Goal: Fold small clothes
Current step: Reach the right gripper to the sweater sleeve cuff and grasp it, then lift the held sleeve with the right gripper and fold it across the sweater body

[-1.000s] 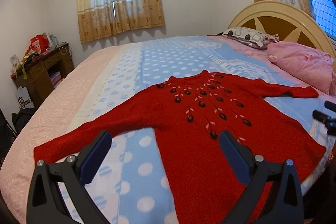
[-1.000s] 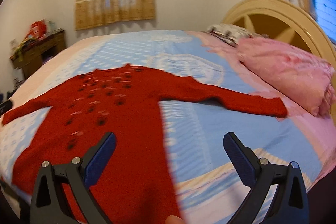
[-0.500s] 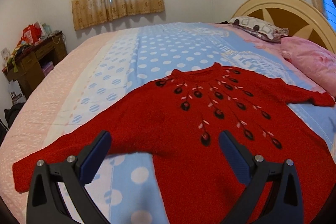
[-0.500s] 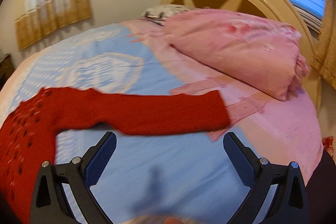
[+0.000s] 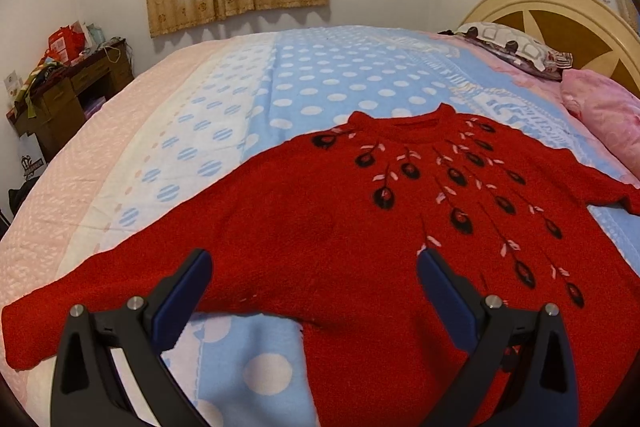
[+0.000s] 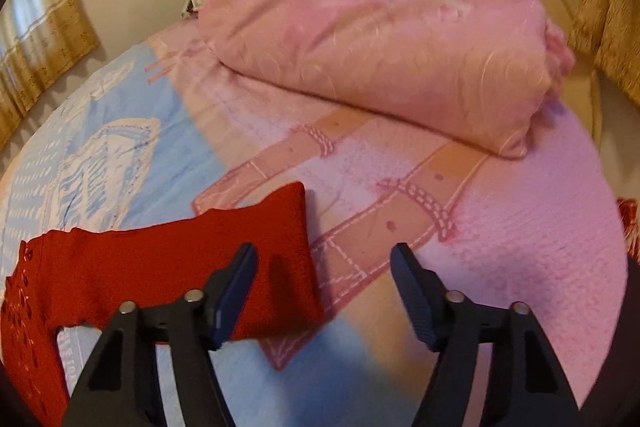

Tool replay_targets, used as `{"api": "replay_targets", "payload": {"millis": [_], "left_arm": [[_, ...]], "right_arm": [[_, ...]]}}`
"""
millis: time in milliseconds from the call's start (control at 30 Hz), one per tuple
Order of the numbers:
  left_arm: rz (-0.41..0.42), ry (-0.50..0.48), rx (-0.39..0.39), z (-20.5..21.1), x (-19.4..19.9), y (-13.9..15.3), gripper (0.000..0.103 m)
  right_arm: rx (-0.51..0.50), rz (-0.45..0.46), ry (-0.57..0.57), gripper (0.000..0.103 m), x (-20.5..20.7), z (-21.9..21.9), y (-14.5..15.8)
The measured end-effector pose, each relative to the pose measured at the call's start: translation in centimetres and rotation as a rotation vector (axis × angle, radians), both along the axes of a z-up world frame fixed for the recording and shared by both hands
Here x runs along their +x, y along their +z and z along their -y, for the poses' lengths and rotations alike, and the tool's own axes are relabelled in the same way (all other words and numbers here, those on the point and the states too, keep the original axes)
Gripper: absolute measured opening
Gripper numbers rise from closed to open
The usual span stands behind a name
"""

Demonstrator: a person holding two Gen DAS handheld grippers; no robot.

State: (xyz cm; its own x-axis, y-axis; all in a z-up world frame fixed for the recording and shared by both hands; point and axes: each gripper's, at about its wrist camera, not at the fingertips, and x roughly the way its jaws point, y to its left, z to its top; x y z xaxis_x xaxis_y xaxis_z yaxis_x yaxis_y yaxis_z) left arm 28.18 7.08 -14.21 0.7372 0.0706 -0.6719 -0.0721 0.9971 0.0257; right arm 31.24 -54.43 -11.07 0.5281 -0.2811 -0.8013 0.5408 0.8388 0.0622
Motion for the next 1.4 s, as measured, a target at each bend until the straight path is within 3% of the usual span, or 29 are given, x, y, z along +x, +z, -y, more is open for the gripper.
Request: {"api": "replay_targets", "payload": {"millis": [200,400,500,533,933,1400], "left_arm": [[0.004,0.007,-0.012,-0.4,0.1,-0.3,0.103],[-0.003,-0.001,-0.023,-0.4,0.2,-0.7,0.103],[-0.003,-0.002,-0.032,-0.4,0.1,-0.8,0.103],[-0.001,-0.001,-0.033,-0.5,0.0,-0.7,0.103],[0.031,0.009,-0.078,-1.5,-0.9,-0.2,0.103],[0.061,0.049,-0.138,-4.0,-2.1,-0.4,0.103]], "right_arm": [[0.038,-0.009,0.043,0.047,1.2,-0.6,-1.0],[0.006,-0.059,0.078,0.043,2.5,-2.3,-1.7],[-0.004,-0.071,0.116,0.015,3.0,-3.3,-1.8],[0.003,-0.071,0.127,0.012,3.1,-3.6,-1.8],[0.006,0.074,0.235,0.010,5.2,-9.1,4.4],[-0.040,0.240,0.482,0.009,8.2,-23.7,13.9]]}}
